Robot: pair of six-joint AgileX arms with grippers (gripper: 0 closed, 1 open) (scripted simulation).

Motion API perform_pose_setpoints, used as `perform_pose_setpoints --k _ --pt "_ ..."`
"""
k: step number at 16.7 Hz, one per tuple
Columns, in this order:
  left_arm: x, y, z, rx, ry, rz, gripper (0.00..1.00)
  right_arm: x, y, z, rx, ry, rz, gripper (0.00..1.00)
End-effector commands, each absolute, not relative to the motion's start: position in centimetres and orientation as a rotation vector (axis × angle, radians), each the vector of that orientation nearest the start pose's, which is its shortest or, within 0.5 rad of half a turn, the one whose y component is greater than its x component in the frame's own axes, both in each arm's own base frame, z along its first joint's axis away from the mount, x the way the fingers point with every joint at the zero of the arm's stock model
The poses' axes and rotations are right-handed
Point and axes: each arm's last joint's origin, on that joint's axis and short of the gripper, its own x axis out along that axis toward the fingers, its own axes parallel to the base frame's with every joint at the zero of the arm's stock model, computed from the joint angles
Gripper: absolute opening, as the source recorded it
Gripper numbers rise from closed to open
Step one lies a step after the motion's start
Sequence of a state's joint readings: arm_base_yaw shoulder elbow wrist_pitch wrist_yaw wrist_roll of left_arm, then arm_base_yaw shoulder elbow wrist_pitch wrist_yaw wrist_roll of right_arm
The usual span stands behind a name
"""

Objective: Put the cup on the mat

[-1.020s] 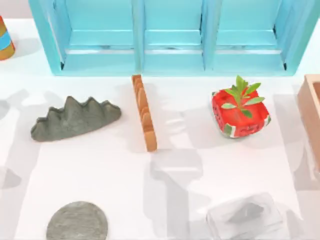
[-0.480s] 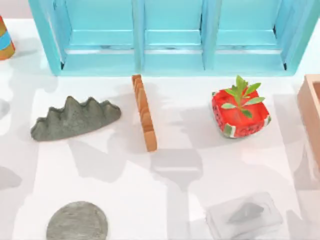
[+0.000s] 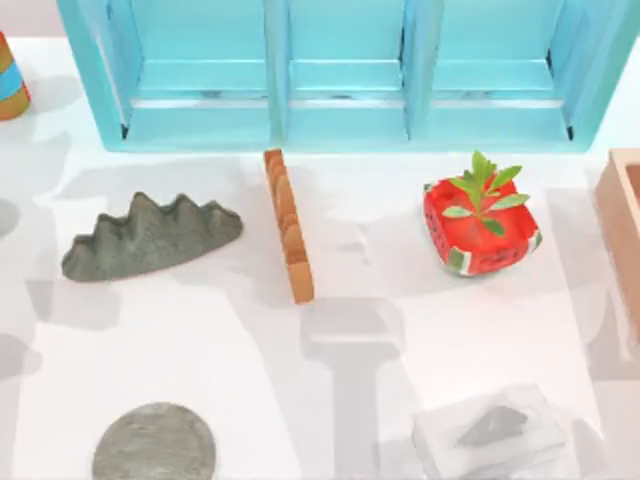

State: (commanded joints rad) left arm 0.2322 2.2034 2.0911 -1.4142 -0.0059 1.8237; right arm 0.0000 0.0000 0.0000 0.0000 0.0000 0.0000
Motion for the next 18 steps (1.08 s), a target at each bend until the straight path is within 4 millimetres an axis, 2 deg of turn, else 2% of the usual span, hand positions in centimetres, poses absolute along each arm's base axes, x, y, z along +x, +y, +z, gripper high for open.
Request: perform_pose_setpoints --k 3,10,15,18 --pt "42.6 11.6 23.8 1.225 1.198 -1.222 1.0 10.6 -0.1 16.0 0.0 0.0 0.0 1.0" --pt "42.7 11.6 23.4 1.228 1.199 -1.223 1.0 10.6 -0.1 16.0 0.0 0.0 0.0 1.0" --pt "43.2 12.4 19.1 1.225 1.198 -1.222 1.0 10.6 -0.1 16.0 0.0 0.0 0.0 1.0" --pt "43.3 12.2 16.2 1.228 1.197 -1.221 1.0 10.6 -0.1 16.0 0.0 0.0 0.0 1.0"
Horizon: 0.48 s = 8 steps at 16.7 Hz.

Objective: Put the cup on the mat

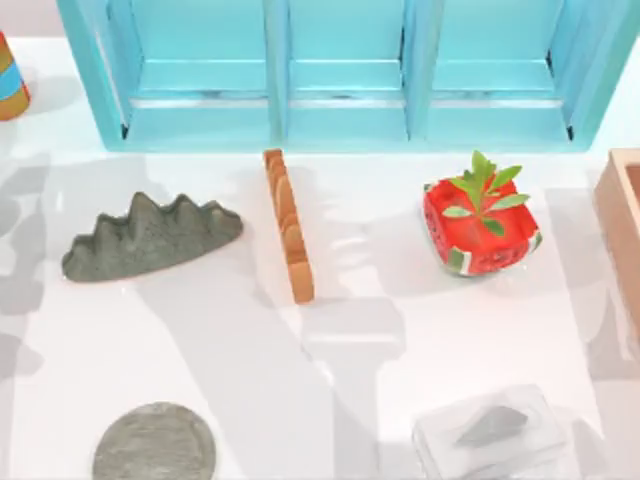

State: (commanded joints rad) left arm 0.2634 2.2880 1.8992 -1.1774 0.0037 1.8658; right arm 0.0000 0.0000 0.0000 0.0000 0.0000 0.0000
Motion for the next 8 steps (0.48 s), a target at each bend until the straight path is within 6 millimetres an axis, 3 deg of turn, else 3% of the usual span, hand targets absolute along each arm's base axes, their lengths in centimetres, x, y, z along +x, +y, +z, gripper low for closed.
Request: perform_pose_setpoints --k 3,8 --pt "42.9 11.8 14.2 1.226 1.199 -1.22 1.0 10.6 -0.1 16.0 0.0 0.0 0.0 1.0" --pt "42.7 11.6 13.8 1.225 1.198 -1.222 1.0 10.6 -0.1 16.0 0.0 0.0 0.0 1.0"
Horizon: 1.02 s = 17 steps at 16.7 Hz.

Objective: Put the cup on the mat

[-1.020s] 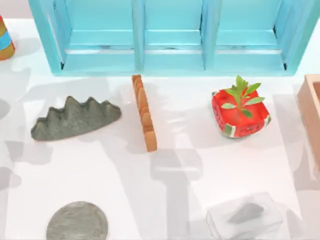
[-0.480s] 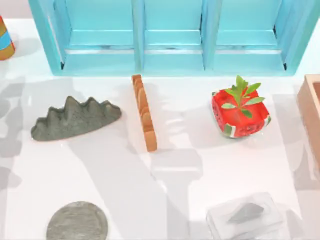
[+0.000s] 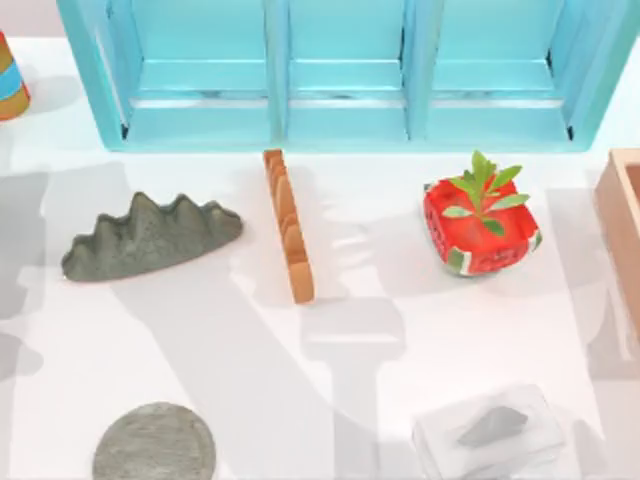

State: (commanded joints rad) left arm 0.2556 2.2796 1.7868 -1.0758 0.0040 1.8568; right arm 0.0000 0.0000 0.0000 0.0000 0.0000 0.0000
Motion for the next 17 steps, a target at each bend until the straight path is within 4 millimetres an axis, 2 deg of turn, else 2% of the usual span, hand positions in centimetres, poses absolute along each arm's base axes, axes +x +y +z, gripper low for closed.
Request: perform_pose_setpoints --k 1,14,17 --pt "42.66 11.64 13.81 1.225 1.198 -1.222 1.0 10.57 -0.12 16.0 0.0 0.0 0.0 1.0" --pt "42.66 11.64 13.81 1.225 1.198 -1.222 0.02 10.57 -0.12 16.0 0.0 0.0 0.0 1.0" --pt "42.66 11.64 13.81 1.225 1.198 -1.222 0.0 10.57 -0.12 16.0 0.0 0.0 0.0 1.0"
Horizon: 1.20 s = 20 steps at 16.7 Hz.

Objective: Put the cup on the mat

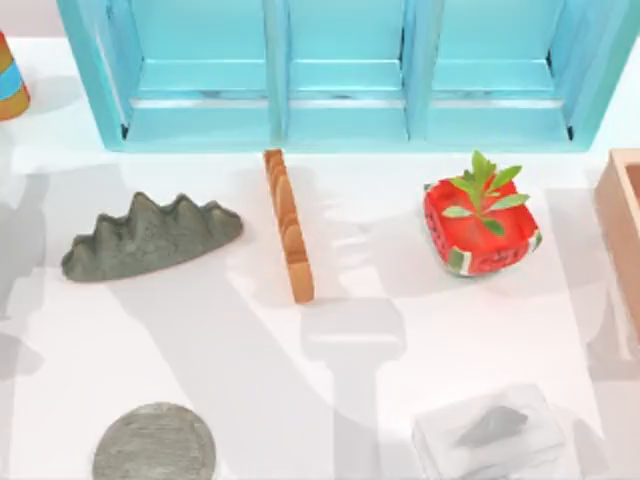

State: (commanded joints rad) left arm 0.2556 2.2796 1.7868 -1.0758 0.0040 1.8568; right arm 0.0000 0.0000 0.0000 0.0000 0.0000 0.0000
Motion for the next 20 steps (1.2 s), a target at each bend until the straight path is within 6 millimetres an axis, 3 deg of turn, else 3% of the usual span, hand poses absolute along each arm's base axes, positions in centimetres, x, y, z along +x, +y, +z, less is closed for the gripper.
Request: perform_pose_setpoints --k 7,10,13,15,20 --pt "42.6 11.7 13.9 1.225 1.198 -1.22 0.0 10.6 -0.1 16.0 0.0 0.0 0.0 1.0" --pt "43.1 10.5 15.2 1.231 1.186 -1.175 0.0 10.6 -0.1 16.0 0.0 0.0 0.0 1.0" --pt "43.8 7.1 18.4 1.234 1.144 -1.056 0.0 10.6 -0.1 16.0 0.0 0.0 0.0 1.0" --pt "43.6 3.8 21.0 1.212 1.101 -0.967 0.0 10.6 -0.1 16.0 0.0 0.0 0.0 1.0" --pt "41.1 -3.4 26.5 1.044 1.013 -0.781 0.0 10.6 -0.1 16.0 0.0 0.0 0.0 1.0"
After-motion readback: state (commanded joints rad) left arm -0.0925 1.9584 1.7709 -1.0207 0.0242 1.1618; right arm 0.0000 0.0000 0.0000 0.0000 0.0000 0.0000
